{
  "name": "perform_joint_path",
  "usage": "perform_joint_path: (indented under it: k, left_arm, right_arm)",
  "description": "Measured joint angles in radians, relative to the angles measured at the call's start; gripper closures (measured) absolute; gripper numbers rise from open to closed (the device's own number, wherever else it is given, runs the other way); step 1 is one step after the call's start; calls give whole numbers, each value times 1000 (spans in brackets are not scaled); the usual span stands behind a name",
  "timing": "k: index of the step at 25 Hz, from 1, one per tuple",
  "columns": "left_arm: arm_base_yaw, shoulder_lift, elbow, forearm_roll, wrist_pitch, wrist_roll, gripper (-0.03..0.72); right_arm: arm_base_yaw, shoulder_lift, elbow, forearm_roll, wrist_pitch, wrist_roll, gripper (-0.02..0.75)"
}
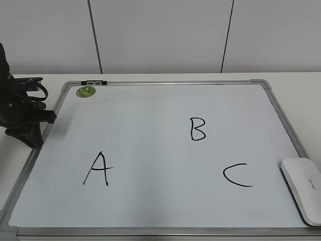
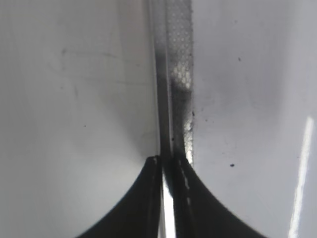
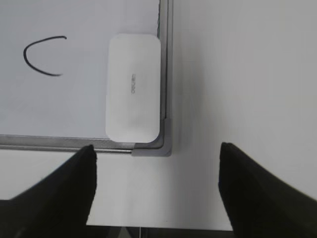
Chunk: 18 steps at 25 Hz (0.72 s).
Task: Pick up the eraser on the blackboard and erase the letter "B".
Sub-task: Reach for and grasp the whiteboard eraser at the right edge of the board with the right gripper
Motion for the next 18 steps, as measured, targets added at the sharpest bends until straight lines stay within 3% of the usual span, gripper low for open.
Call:
perform_joint_path:
  k: [9,15,18]
  left_arm:
    - [0,0,0,-2,2,0,677]
    - [0,0,0,-2,2,0,677]
    - [0,0,0,-2,2,0,677]
  right_arm:
    - [6,201,-6,97,22,-36,183]
    - [122,291,-7,62,-29,-15,185]
    - [141,342,-7,53,-81,4,183]
